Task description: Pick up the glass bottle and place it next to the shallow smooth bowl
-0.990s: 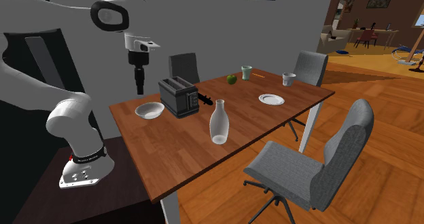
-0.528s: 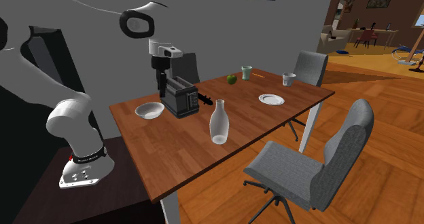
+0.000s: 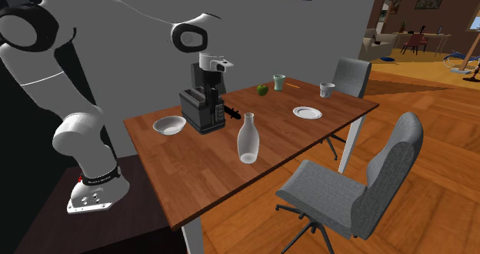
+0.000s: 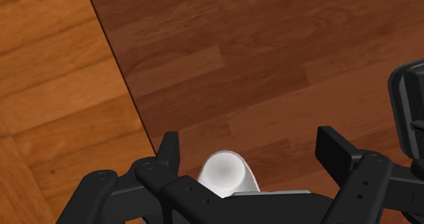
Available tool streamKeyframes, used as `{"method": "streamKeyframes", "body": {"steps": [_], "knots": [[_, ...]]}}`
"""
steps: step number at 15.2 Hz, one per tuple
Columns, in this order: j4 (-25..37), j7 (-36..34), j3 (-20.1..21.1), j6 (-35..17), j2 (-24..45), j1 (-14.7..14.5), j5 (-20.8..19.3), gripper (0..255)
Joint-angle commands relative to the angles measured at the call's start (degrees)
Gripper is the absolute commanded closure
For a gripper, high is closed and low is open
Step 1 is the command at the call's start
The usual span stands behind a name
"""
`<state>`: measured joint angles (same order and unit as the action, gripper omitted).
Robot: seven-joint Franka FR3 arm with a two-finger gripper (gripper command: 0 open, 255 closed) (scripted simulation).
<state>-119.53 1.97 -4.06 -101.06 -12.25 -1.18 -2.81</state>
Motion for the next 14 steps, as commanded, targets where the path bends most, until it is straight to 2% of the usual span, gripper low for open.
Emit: {"method": "streamKeyframes", "body": {"steps": [1,8,14], "knots": [[3.45,0.06,-0.21,-1.01,4.14,0.03,0.47,0],[18.59,0.3,-0.63,-2.34,19.65,0.37,2.46,0],[36.01,0.42,-0.69,-0.14,34.08,1.19,4.3,0]]}}
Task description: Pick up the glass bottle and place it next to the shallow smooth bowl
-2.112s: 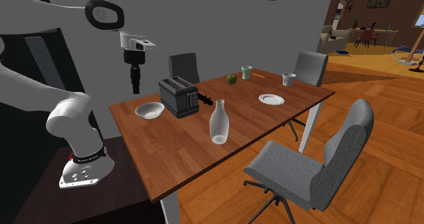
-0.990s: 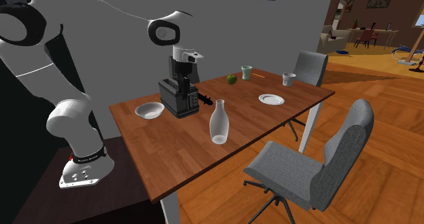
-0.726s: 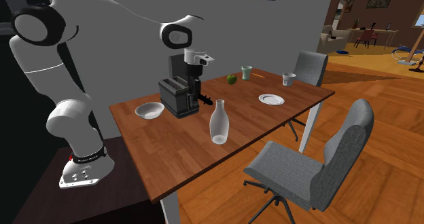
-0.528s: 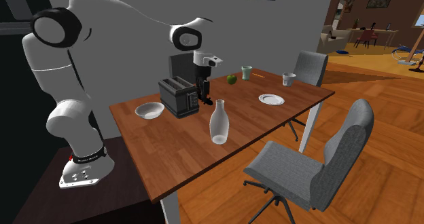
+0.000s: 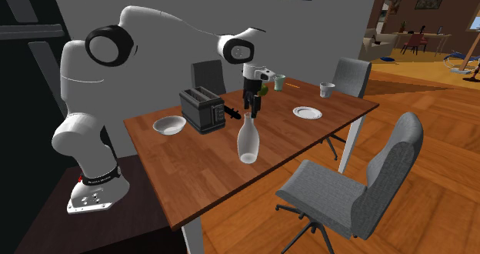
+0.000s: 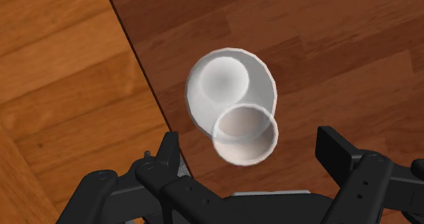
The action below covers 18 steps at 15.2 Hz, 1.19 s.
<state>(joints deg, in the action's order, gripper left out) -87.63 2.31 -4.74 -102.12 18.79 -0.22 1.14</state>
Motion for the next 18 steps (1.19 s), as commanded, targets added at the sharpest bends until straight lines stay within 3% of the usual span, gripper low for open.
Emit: {"method": "streamKeyframes", "body": {"steps": [1,8,16,17,18], "knots": [[4.17,0.07,0.0,0.93,3.08,0.24,0.36,0],[-1.28,0.12,0.05,-4.79,3.35,0.19,0.4,0],[-1.28,0.12,0.05,-4.79,3.35,0.19,0.4,0],[-1.28,0.12,0.05,-4.79,3.35,0.19,0.4,255],[-1.28,0.12,0.05,-4.79,3.35,0.19,0.4,255]]}}
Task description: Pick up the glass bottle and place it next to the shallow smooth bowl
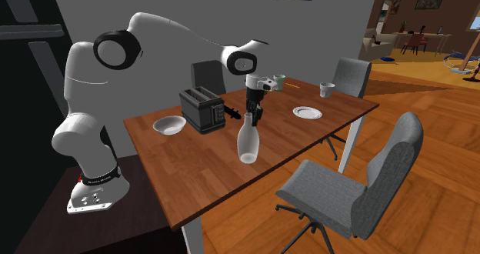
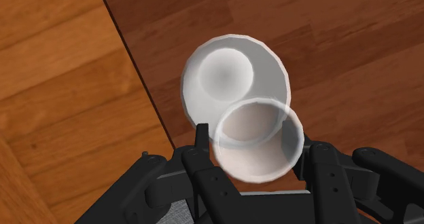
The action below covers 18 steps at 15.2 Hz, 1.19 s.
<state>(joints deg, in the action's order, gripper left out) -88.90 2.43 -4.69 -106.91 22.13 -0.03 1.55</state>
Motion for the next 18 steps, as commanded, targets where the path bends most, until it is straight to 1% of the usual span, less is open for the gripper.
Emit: {"method": "streamKeyframes", "body": {"steps": [1,8,18], "knots": [[-0.01,0.0,0.0,0.0,0.02,0.0,0.0,255],[-0.01,0.0,0.0,0.0,0.02,0.0,0.0,255],[6.26,-0.07,-0.07,7.25,-0.97,0.06,-0.11,255]]}}
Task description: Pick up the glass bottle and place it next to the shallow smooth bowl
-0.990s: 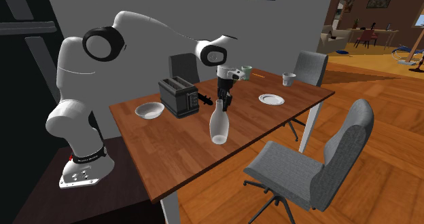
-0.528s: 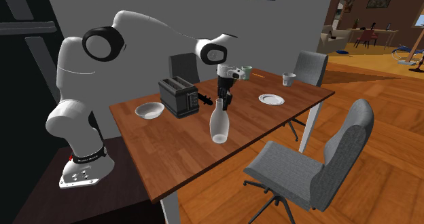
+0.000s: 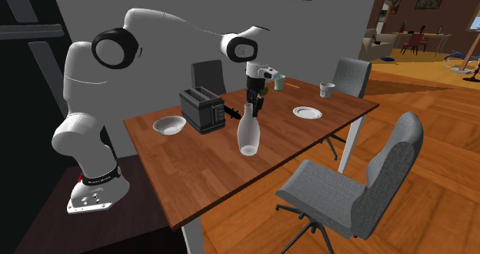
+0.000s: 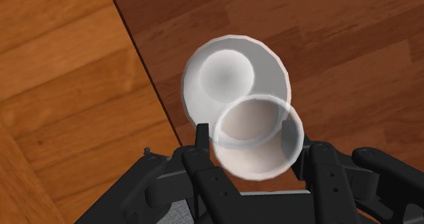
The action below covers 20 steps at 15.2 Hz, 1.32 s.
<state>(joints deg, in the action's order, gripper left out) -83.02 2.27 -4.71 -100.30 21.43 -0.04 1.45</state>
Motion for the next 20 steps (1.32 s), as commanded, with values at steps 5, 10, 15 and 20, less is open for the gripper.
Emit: {"method": "streamKeyframes", "body": {"steps": [5,10,15,20], "knots": [[4.27,0.08,-0.06,4.51,-0.24,0.13,-0.02,255],[8.81,0.08,-0.08,8.6,0.21,0.22,0.01,255],[14.17,0.1,-0.1,12.98,1.19,0.36,0.08,255],[2.8,-2.21,0.51,11.35,-8.59,-1.6,-0.67,255]]}}
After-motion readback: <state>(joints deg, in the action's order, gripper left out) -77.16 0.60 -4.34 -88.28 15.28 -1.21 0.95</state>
